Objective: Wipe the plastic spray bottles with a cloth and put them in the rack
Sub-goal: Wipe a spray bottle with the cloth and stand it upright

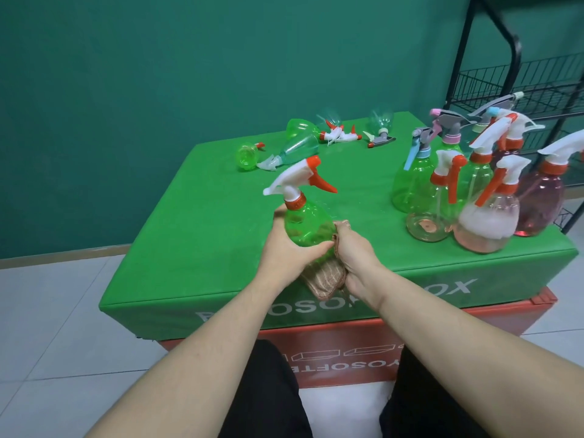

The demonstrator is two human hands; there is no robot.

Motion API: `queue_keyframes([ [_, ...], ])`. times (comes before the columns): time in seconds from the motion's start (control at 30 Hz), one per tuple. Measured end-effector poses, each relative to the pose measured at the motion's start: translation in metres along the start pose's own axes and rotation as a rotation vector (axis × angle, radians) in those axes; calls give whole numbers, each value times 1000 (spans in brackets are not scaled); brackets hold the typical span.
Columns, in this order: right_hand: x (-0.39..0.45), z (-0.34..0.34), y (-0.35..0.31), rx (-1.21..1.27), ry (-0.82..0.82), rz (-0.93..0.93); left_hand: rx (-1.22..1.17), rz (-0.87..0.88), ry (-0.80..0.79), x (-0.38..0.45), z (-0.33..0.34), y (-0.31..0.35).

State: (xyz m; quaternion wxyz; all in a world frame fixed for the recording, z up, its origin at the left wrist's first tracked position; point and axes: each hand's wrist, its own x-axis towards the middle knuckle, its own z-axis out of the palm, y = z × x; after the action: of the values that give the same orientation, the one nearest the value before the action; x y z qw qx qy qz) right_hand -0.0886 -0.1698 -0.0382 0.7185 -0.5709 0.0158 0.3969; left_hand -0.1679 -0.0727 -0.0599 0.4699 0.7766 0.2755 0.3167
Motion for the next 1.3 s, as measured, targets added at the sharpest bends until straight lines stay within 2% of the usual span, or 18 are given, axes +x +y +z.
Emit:
queue_keyframes([
  [0.17,1,-16,-12,-130,-45,-2,36,-50,-4,11,1,11],
  [0.4,-7,-59,-36,-52,-194,33,-10,-166,51,9,10,23],
  [0.67,-18,-106,-47,-62,-37,-98,32,-169,-46,-3,49,37],
  [0.87,-24,-145,-57,-20,78,-117,78,-115,-122,-11,90,51],
  [1.1,-26,-186,-65,-48,134,-100,161,-65,-233,-16,130,65],
  [1.3,-24,-199,-65,-71,107,-47,178,-68,-234,-15,145,66],
])
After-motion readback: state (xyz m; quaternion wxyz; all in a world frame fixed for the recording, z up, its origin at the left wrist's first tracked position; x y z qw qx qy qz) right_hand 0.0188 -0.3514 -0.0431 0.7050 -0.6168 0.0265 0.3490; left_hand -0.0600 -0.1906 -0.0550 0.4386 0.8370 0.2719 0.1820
